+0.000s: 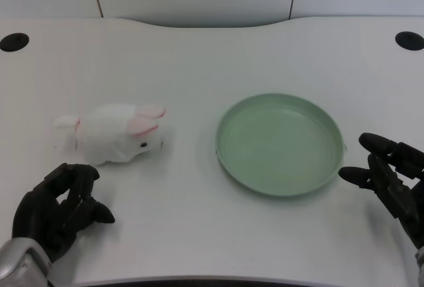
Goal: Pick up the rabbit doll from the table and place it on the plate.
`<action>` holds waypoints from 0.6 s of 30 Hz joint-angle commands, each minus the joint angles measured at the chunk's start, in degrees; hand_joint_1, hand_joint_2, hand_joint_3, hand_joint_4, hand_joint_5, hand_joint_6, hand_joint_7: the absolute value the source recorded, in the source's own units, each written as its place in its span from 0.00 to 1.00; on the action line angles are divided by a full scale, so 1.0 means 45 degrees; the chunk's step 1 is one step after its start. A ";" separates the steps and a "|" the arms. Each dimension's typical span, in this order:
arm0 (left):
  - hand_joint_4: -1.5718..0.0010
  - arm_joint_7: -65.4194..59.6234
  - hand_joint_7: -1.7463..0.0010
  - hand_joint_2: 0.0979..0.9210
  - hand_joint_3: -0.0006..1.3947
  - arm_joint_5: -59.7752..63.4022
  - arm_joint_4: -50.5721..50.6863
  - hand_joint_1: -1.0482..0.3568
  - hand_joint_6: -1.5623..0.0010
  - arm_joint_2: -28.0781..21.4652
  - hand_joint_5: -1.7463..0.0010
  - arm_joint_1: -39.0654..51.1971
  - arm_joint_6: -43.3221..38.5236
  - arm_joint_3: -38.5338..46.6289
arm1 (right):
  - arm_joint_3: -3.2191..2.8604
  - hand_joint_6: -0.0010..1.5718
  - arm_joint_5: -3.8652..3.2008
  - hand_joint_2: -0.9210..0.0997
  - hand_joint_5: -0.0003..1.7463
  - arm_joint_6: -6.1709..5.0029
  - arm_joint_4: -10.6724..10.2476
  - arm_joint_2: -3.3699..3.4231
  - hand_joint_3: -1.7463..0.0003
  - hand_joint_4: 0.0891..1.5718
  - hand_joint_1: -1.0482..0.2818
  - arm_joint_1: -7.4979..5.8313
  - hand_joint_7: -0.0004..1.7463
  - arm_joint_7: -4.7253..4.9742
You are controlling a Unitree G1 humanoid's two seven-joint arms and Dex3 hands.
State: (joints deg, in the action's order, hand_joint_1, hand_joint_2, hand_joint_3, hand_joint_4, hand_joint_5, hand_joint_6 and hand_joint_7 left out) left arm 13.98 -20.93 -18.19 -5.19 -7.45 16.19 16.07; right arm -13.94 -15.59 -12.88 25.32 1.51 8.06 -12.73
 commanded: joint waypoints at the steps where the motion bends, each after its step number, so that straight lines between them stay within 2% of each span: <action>1: 0.51 0.0173 0.00 1.00 0.39 -0.0081 -0.0118 0.38 0.71 -0.0154 0.00 0.0011 -0.0197 0.0095 | -0.0089 0.69 -0.0096 0.00 0.26 -0.0014 -0.0065 -0.0183 0.81 0.61 0.61 -0.0002 0.00 0.0078; 2: 0.51 0.0186 0.00 1.00 0.39 -0.0123 -0.0124 0.39 0.71 -0.0148 0.00 0.0008 -0.0181 0.0116 | -0.0084 0.69 -0.0084 0.00 0.26 0.0039 -0.0112 -0.0177 0.81 0.61 0.61 -0.0007 0.00 0.0117; 5: 0.50 0.0136 0.00 1.00 0.41 -0.0019 -0.0084 0.39 0.70 -0.0158 0.00 0.0031 -0.0225 0.0064 | -0.0087 0.69 -0.0095 0.00 0.26 -0.0068 -0.0049 -0.0187 0.81 0.61 0.62 0.0004 0.00 0.0047; 9: 0.50 0.0068 0.00 1.00 0.39 -0.0081 -0.0056 0.39 0.69 -0.0153 0.00 0.0001 -0.0043 0.0112 | -0.0124 0.69 -0.0189 0.00 0.26 0.0071 -0.0090 -0.0153 0.81 0.61 0.63 0.0023 0.00 0.0071; 11: 0.50 0.0229 0.00 1.00 0.39 -0.0065 -0.0230 0.39 0.68 -0.0166 0.00 -0.0029 -0.0319 0.0117 | -0.0121 0.69 -0.0185 0.00 0.26 0.0014 -0.0085 -0.0117 0.81 0.61 0.63 0.0029 0.00 0.0076; 14: 0.50 0.0194 0.00 1.00 0.40 -0.0124 -0.0290 0.39 0.68 -0.0119 0.00 -0.0047 -0.0405 0.0170 | -0.0142 0.69 -0.0258 0.00 0.26 0.0013 -0.0087 -0.0068 0.81 0.61 0.64 0.0033 0.00 0.0052; 16: 0.51 0.0666 0.00 1.00 0.40 0.0002 -0.0310 0.38 0.68 -0.0198 0.00 0.0123 -0.1130 0.0049 | -0.0064 0.69 -0.0102 0.00 0.26 -0.0023 -0.0171 -0.0065 0.81 0.61 0.63 -0.0049 0.00 0.0156; 18: 0.54 0.1035 0.00 1.00 0.39 0.0210 -0.0389 0.38 0.69 -0.0276 0.00 0.0237 -0.1853 -0.0099 | -0.0023 0.69 -0.0028 0.00 0.26 -0.0082 -0.0195 -0.0070 0.81 0.61 0.63 -0.0093 0.00 0.0178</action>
State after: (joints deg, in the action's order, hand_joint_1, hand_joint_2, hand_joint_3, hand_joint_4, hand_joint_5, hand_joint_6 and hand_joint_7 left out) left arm 17.25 -20.66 -19.35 -5.22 -7.12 10.06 15.86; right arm -13.94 -15.53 -12.80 24.94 1.63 8.20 -12.31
